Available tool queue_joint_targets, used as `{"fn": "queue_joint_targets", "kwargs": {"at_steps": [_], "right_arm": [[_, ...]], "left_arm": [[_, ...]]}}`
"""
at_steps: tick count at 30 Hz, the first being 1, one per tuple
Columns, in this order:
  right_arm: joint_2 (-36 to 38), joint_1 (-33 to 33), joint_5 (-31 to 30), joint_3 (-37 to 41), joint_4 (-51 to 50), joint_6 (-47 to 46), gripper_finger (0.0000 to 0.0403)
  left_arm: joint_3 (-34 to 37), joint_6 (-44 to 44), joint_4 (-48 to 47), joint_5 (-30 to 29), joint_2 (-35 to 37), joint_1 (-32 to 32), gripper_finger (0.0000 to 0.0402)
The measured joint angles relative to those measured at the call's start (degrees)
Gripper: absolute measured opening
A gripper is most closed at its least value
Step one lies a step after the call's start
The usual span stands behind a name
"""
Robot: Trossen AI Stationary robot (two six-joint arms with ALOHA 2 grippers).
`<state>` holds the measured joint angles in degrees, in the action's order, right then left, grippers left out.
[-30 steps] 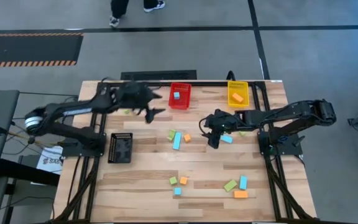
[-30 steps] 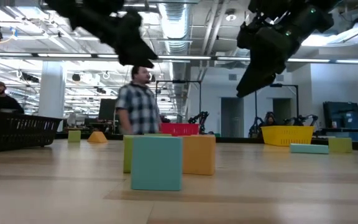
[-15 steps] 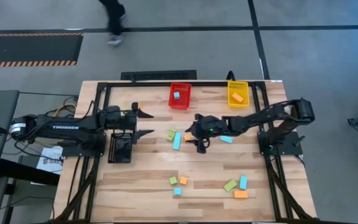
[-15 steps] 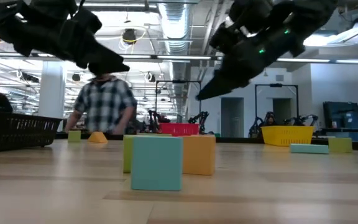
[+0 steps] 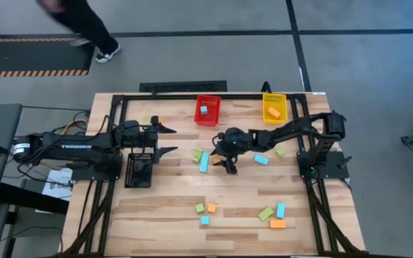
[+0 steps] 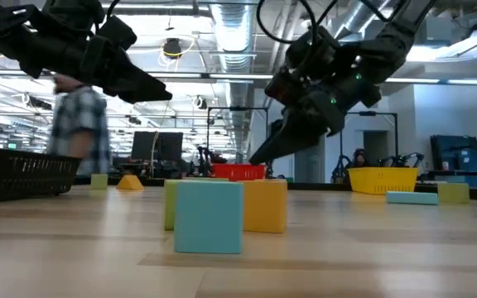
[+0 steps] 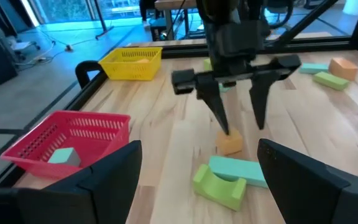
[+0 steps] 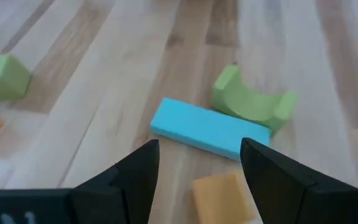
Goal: Sort & place blocks by color
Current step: Put the green block into the black bin
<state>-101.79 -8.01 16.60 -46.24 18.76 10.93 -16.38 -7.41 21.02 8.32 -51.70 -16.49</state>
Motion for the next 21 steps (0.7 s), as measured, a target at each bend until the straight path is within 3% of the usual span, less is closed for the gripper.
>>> {"fn": "queue_joint_targets", "kwargs": {"at_steps": [21], "right_arm": [[-5.5, -0.4, 0.0, 0.0, 3.2, 2.7, 0.0249]], "left_arm": [[0.0, 1.9, 0.4, 0.0, 0.0, -0.9, 0.0307]]}}
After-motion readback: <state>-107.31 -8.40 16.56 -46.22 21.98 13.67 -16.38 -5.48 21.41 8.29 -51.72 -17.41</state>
